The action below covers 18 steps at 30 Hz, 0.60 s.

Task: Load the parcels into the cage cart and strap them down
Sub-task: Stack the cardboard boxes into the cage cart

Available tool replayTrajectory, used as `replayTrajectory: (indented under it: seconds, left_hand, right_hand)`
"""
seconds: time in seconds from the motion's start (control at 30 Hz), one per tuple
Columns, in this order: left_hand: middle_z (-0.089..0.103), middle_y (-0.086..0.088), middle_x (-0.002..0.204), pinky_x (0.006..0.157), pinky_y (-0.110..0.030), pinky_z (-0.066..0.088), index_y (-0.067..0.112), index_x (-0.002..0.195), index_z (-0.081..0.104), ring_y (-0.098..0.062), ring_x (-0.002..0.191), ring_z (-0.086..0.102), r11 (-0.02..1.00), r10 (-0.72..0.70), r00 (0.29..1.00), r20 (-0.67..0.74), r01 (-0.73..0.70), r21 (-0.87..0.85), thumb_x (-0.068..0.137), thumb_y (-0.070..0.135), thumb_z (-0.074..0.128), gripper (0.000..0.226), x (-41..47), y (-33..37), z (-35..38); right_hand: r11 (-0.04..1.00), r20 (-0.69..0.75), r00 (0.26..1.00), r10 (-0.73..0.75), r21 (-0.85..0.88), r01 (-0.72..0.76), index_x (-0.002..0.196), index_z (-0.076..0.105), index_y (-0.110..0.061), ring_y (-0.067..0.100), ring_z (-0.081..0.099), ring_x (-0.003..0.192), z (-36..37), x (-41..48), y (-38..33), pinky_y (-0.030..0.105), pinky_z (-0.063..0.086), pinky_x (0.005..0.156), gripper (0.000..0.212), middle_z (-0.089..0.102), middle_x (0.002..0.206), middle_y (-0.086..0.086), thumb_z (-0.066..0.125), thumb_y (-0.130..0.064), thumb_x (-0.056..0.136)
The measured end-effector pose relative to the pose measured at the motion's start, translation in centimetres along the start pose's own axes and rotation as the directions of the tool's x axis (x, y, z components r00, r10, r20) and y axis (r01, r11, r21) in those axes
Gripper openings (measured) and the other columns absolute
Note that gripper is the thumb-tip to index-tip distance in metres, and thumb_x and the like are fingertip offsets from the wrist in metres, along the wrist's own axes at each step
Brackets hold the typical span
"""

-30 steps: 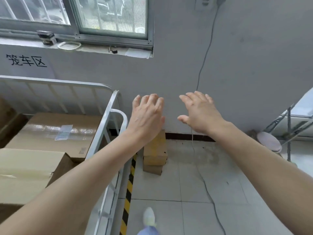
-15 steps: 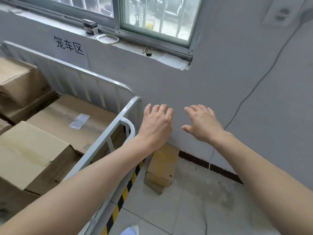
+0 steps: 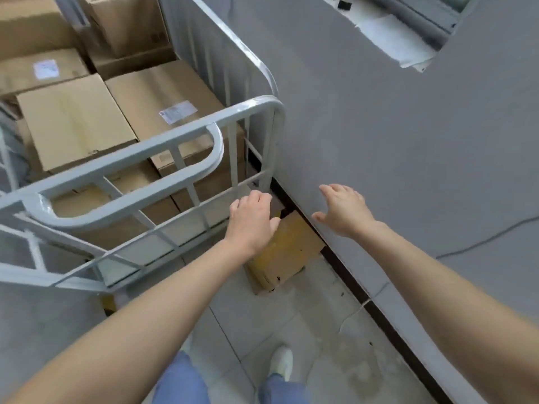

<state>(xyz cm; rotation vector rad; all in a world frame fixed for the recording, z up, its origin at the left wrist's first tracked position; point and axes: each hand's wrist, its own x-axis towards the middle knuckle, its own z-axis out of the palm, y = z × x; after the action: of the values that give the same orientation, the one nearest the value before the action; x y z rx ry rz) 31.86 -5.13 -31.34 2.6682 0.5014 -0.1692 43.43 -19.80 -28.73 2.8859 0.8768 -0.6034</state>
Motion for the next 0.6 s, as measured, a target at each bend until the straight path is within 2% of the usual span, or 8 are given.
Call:
replayTrajectory:
  seconds: [0.13,0.3,0.43,0.5,0.6]
  left_hand:
    - [0.047,-0.005,0.134,0.11,-0.043,0.026,0.015,0.135,0.043,-0.024,0.125,0.044,0.965,-0.214,0.97,0.115,0.228,-0.13,0.094,0.035,0.052,0.047,2.1,-0.8,7.6]
    - [0.043,-0.007,0.137,0.106,-0.044,0.033,0.013,0.136,0.04,-0.027,0.123,0.047,0.849,-0.413,0.881,0.231,0.465,-0.253,0.092,0.037,0.057,0.054,5.4,-3.2,17.4]
    - [0.035,-0.011,0.144,0.106,-0.05,0.037,0.009,0.142,0.031,-0.031,0.128,0.044,0.677,-0.558,0.767,0.318,0.642,-0.361,0.088,0.039,0.063,0.07,8.3,-5.8,25.4]
    - [0.031,-0.014,0.147,0.106,-0.048,0.038,0.005,0.146,0.023,-0.033,0.13,0.041,0.547,-0.628,0.68,0.379,0.731,-0.408,0.086,0.038,0.066,0.08,9.8,-7.1,28.9]
    - [0.036,-0.016,0.145,0.102,-0.044,0.043,0.002,0.146,0.02,-0.034,0.127,0.045,0.346,-0.683,0.558,0.472,0.815,-0.464,0.084,0.034,0.07,0.086,11.6,-8.8,33.5]
  right_hand:
    - [0.998,0.105,0.994,0.008,0.069,-0.015,0.144,0.033,-0.013,0.031,0.036,0.134,6.5,4.2,3.2,0.043,0.034,0.108,0.062,0.039,0.146,0.011,0.056,-0.04,0.093]
    - [0.985,0.234,0.97,0.07,0.136,-0.104,0.148,0.027,-0.01,0.034,0.037,0.134,16.1,10.4,6.6,0.043,0.037,0.107,0.073,0.035,0.15,0.014,0.059,-0.044,0.091]
    - [0.976,0.275,0.955,0.11,0.15,-0.155,0.147,0.027,-0.007,0.035,0.035,0.134,23.6,15.6,8.9,0.045,0.037,0.107,0.075,0.033,0.15,0.016,0.059,-0.046,0.091]
    - [0.968,0.275,0.953,0.128,0.176,-0.181,0.149,0.024,-0.007,0.036,0.03,0.137,26.8,17.9,9.7,0.047,0.035,0.109,0.079,0.029,0.151,0.018,0.059,-0.047,0.09]
    - [0.943,0.274,0.948,0.159,0.241,-0.228,0.151,0.017,-0.006,0.037,0.028,0.138,31.1,20.8,10.5,0.048,0.033,0.11,0.086,0.022,0.154,0.018,0.059,-0.049,0.089]
